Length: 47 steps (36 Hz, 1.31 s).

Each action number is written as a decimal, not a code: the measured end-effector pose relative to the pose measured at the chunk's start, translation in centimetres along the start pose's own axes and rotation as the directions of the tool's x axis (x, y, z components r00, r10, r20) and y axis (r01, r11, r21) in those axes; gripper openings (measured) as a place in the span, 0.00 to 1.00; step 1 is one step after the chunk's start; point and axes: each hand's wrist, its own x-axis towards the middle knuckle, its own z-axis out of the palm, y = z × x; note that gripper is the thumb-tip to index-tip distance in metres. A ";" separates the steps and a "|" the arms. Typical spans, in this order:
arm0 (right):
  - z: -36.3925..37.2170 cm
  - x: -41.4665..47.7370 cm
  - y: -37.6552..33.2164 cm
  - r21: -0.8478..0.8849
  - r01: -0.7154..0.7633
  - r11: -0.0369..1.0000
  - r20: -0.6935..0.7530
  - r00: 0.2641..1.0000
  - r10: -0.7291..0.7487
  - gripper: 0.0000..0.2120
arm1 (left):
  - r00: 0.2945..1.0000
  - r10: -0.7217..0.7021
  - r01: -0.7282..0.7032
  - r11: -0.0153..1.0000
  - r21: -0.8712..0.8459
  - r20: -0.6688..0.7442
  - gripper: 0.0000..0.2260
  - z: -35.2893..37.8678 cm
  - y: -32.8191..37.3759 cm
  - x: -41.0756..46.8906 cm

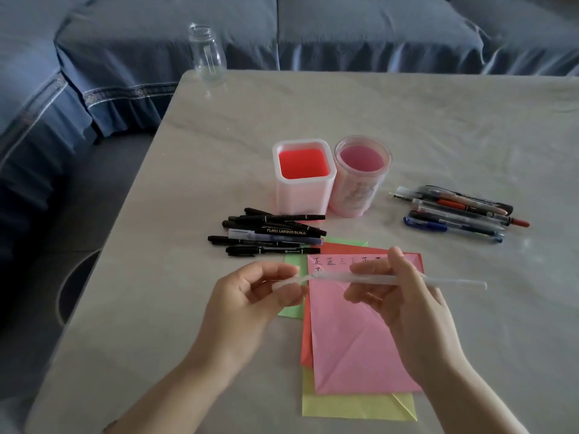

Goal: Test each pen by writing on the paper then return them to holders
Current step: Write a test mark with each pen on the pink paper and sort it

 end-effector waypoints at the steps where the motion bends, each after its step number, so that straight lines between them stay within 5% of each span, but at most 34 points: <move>1: 0.0 -0.1 0.0 -0.001 0.003 1.000 0.002 1.000 -0.003 0.20 | 1.000 0.007 -0.007 1.000 -0.018 0.001 0.09 0.1 0.2 -0.1; 15: 0.0 -0.2 -0.2 -0.116 0.090 0.989 0.064 0.995 -0.083 0.18 | 0.984 0.117 -0.125 0.991 0.057 0.132 0.09 1.3 0.9 -0.5; 22: -0.2 0.1 0.3 -0.315 0.236 0.919 -0.006 0.968 -0.250 0.17 | 0.936 0.100 -0.199 0.941 0.275 0.337 0.04 1.4 0.7 -0.1; 26: -0.2 0.1 0.5 -0.262 0.226 0.938 -0.062 0.966 -0.250 0.17 | 0.923 0.148 -0.257 0.925 0.280 0.356 0.03 1.6 0.9 0.0; 31: 0.1 0.2 0.7 -0.120 0.160 0.980 -0.171 0.969 -0.180 0.22 | 0.823 0.437 -0.559 0.737 0.381 0.363 0.05 2.0 0.6 0.3; 35: 0.9 0.7 0.6 0.175 -0.061 0.983 -0.129 0.988 0.085 0.16 | 0.685 0.624 -0.721 0.510 0.469 0.375 0.07 1.7 0.1 0.7; 37: 1.4 0.9 0.4 0.194 -0.101 0.976 -0.096 0.988 0.121 0.18 | 0.786 0.558 -0.618 0.706 0.346 0.266 0.06 1.7 0.8 0.4; 39: 2.2 1.1 0.1 0.086 -0.043 0.995 -0.061 0.997 0.048 0.18 | 0.937 0.323 -0.334 0.940 0.073 0.135 0.05 1.8 1.7 0.1; 40: 2.8 1.2 -0.1 0.016 -0.004 1.000 -0.037 0.999 0.004 0.17 | 0.974 0.211 -0.208 0.977 -0.043 0.079 0.06 1.6 2.0 0.2; 43: 5.1 1.7 -0.3 -0.157 0.100 0.983 0.098 0.992 -0.086 0.15 | 0.998 0.007 -0.023 0.958 -0.284 -0.059 0.10 -0.1 2.4 0.4; 47: 8.9 2.8 0.8 -0.332 0.206 0.921 0.336 0.938 -0.088 0.11 | 0.950 -0.044 -0.070 0.935 -0.347 -0.309 0.08 -4.4 2.9 0.5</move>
